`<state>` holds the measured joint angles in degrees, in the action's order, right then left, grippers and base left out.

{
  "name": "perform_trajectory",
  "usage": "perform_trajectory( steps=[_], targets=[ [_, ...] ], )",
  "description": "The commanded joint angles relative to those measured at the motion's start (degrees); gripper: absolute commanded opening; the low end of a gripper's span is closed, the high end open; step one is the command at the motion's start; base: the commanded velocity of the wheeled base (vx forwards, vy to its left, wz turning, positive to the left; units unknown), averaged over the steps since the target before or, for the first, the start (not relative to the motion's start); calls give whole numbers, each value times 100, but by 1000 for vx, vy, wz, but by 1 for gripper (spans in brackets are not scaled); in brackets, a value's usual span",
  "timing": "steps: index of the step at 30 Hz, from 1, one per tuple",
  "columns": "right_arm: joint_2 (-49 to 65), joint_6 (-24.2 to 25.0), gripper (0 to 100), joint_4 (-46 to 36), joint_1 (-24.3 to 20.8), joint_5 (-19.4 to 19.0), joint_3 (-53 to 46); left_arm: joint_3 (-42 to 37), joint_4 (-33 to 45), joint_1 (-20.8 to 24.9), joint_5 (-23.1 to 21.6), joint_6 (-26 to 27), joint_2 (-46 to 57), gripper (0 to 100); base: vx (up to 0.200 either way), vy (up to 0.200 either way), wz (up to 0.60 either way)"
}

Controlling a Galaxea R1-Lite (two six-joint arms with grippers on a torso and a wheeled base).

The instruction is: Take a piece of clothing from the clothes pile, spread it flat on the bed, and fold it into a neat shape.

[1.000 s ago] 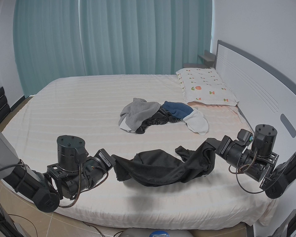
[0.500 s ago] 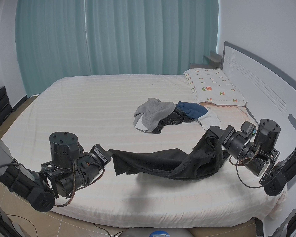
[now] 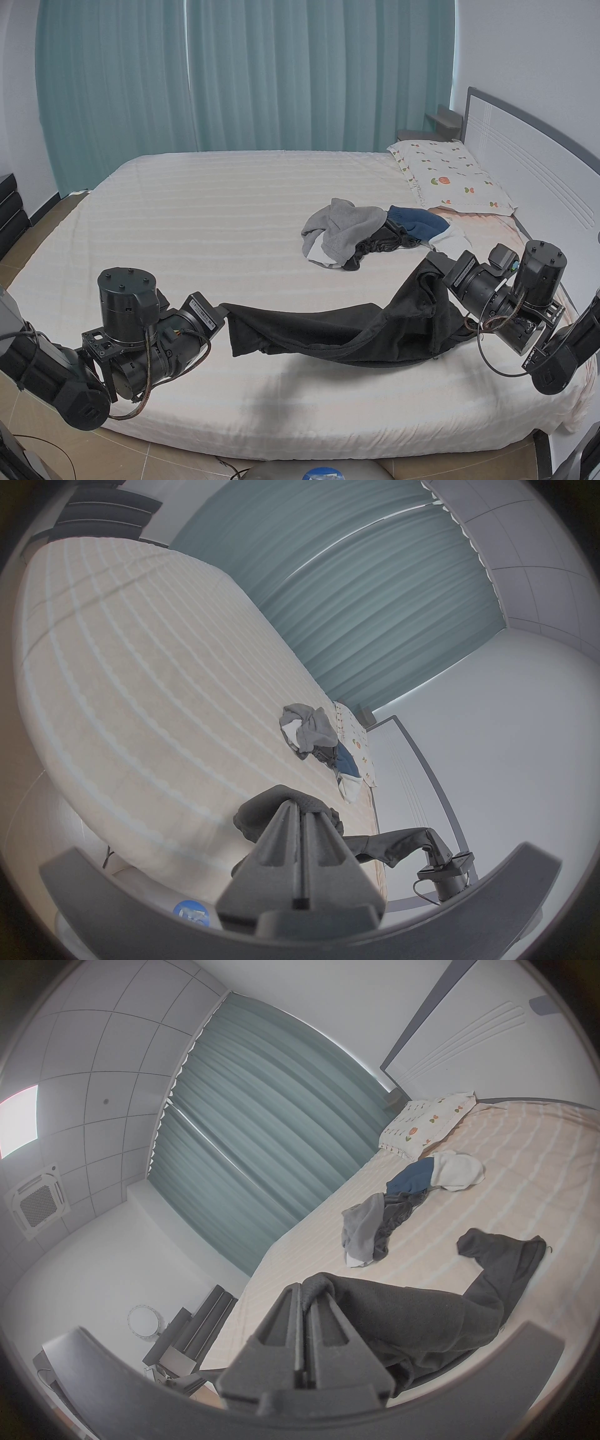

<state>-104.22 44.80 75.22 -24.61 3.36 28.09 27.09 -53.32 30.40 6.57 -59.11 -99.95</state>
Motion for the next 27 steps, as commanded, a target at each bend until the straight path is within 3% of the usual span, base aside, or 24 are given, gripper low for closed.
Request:
perform_trajectory(
  steps=[1,27],
  targets=[
    [112,11,0,2,-26,-2,-14,-2,-3,1,2,5,19,0,0,200,0],
    [156,11,0,529,-272,-20,-128,-19,24,1,20,23,169,0,0,200,0]
  ],
)
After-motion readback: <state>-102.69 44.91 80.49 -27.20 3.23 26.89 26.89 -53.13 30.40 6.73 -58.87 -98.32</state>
